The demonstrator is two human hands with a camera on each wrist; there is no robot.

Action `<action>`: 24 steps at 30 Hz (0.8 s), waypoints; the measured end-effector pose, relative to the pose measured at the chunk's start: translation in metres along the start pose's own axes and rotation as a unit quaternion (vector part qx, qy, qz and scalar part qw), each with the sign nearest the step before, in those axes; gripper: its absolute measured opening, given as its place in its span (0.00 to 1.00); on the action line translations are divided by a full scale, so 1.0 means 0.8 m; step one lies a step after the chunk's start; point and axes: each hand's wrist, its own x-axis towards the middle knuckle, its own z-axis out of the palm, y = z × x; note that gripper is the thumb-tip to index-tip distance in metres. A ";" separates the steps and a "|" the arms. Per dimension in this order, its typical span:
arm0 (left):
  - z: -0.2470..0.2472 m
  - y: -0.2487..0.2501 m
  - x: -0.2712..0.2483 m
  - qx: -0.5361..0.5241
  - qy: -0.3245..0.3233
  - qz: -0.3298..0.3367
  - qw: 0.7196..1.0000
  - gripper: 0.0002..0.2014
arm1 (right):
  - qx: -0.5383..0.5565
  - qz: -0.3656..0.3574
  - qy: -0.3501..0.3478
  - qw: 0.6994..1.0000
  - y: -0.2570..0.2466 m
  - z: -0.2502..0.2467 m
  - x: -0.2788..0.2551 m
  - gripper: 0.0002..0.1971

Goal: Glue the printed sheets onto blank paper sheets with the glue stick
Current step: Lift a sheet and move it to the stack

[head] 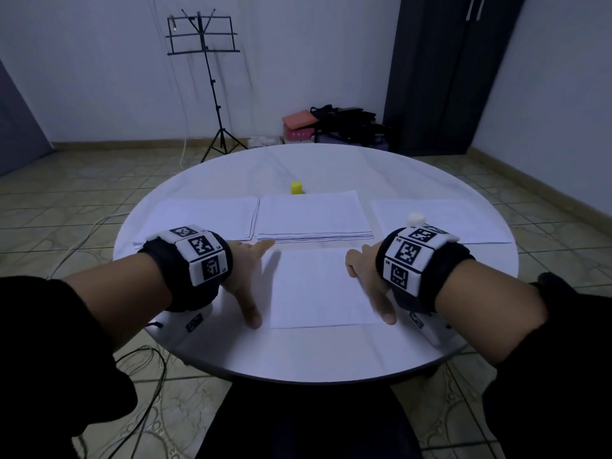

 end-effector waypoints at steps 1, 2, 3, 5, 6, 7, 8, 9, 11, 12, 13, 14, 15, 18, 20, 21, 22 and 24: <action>-0.001 0.000 -0.001 -0.006 -0.002 -0.002 1.000 0.77 | 0.012 -0.002 0.009 1.000 0.000 0.002 0.001 0.45; -0.001 0.000 -0.003 -0.009 -0.003 -0.002 1.000 0.76 | 0.020 -0.006 0.024 0.999 -0.002 0.006 0.001 0.43; -0.002 0.001 -0.005 -0.011 -0.001 -0.002 1.000 0.76 | 0.028 -0.013 0.051 0.998 -0.003 0.009 0.000 0.40; -0.005 0.005 -0.011 -0.011 0.004 0.000 1.000 0.74 | 0.062 -0.035 0.088 0.994 -0.005 0.016 -0.009 0.27; -0.005 0.006 -0.014 -0.010 0.006 -0.001 1.000 0.73 | 0.068 -0.044 0.095 0.992 -0.006 0.020 -0.014 0.21; -0.006 0.008 -0.015 -0.007 0.009 -0.001 1.000 0.72 | 0.054 -0.052 0.098 0.992 -0.006 0.025 -0.015 0.19; -0.006 0.009 -0.017 -0.005 0.011 -0.004 1.000 0.72 | 0.035 -0.059 0.104 0.992 -0.006 0.029 -0.017 0.20; -0.007 0.011 -0.019 -0.003 0.013 -0.005 1.000 0.72 | 0.012 -0.063 0.105 0.992 -0.008 0.032 -0.021 0.21; -0.008 0.013 -0.023 -0.006 0.015 -0.005 1.000 0.71 | -0.004 -0.054 0.094 0.994 -0.011 0.037 -0.028 0.23; -0.009 0.014 -0.025 -0.011 0.020 -0.002 1.000 0.71 | 0.005 -0.048 0.083 0.995 -0.011 0.038 -0.032 0.24; -0.009 0.014 -0.026 -0.017 0.026 0.005 0.999 0.70 | 0.017 -0.048 0.076 0.996 -0.012 0.039 -0.036 0.25; -0.007 0.015 -0.028 -0.026 0.033 0.015 0.999 0.71 | 0.033 -0.054 0.073 0.995 -0.013 0.038 -0.041 0.26; -0.005 0.015 -0.029 -0.043 0.038 0.026 0.998 0.71 | 0.045 -0.062 0.068 0.995 -0.013 0.037 -0.044 0.27; 0.002 0.014 -0.033 -0.106 0.054 0.047 0.992 0.72 | 0.082 -0.072 0.056 0.992 -0.014 0.038 -0.053 0.29; 0.006 0.013 -0.040 -0.164 0.081 0.038 0.982 0.66 | 0.104 -0.063 0.052 0.991 -0.017 0.043 -0.056 0.30; 0.008 0.011 -0.042 -0.228 0.085 0.036 0.969 0.61 | 0.115 -0.056 0.054 0.990 -0.019 0.046 -0.058 0.32; 0.010 0.009 -0.046 -0.315 0.083 0.037 0.945 0.54 | 0.121 -0.051 0.061 0.989 -0.021 0.049 -0.060 0.33; 0.016 0.008 -0.058 -0.435 0.080 0.055 0.895 0.34 | 0.129 -0.045 0.074 0.988 -0.023 0.054 -0.061 0.34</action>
